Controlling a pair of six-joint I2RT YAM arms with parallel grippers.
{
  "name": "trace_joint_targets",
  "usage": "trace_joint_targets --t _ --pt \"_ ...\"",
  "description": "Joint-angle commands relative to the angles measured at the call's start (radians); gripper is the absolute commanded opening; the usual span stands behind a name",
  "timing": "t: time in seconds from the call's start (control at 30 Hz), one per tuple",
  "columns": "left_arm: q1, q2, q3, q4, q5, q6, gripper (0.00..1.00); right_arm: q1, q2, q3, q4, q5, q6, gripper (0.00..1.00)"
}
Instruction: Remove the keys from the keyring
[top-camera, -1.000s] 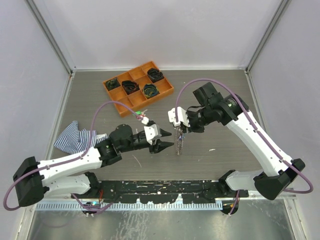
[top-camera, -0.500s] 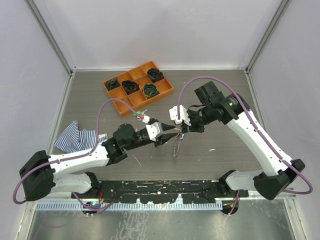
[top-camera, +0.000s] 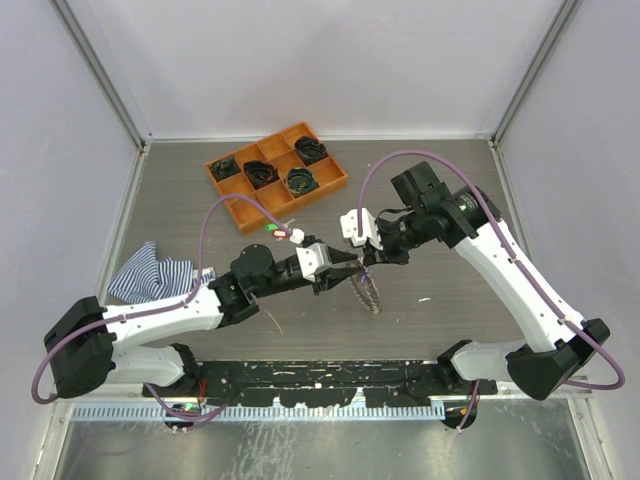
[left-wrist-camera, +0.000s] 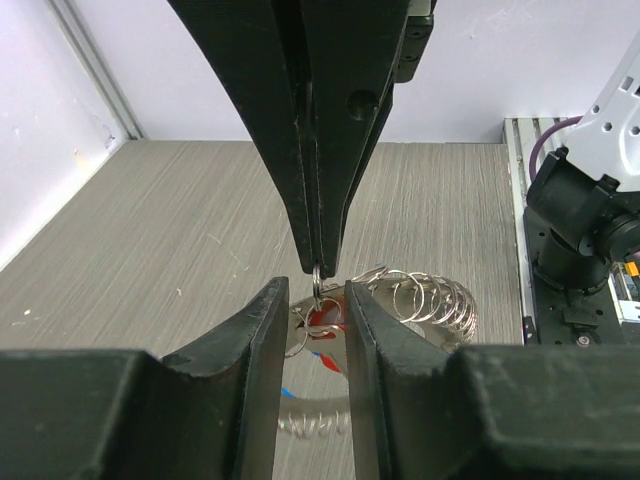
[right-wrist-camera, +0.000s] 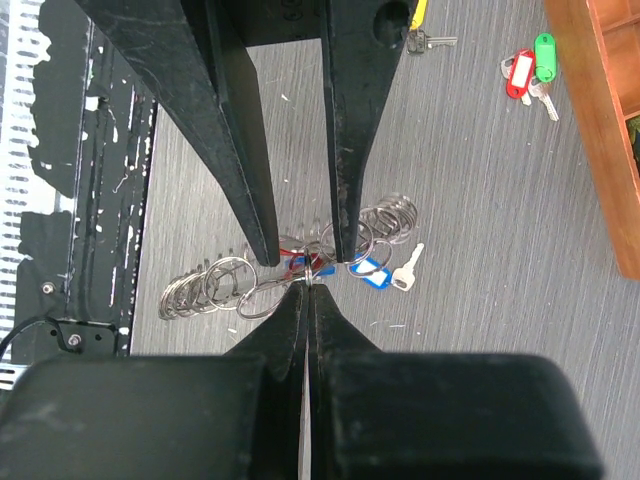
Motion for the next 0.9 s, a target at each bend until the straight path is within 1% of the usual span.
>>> trace_joint_targets --t 0.0,0.23,0.53,0.63,0.7,0.87 --pt "-0.001 0.010 0.049 0.067 -0.007 -0.020 0.28 -0.004 -0.028 0.002 0.046 -0.045 0.003 0.01" --pt "-0.001 0.015 0.062 0.032 0.004 -0.018 0.18 -0.004 -0.031 0.001 0.046 -0.051 0.003 0.01" --pt "-0.001 0.027 0.078 -0.024 0.021 -0.003 0.16 -0.004 -0.036 -0.002 0.044 -0.055 0.004 0.01" --pt "-0.001 0.026 0.078 -0.029 0.022 -0.001 0.10 -0.004 -0.038 -0.004 0.043 -0.058 0.001 0.01" --pt "-0.001 0.025 0.080 -0.035 0.024 -0.001 0.01 -0.004 -0.038 -0.005 0.041 -0.060 -0.001 0.01" --pt "-0.001 0.012 0.077 -0.052 0.015 0.013 0.00 -0.005 -0.046 -0.005 0.040 -0.060 0.000 0.01"
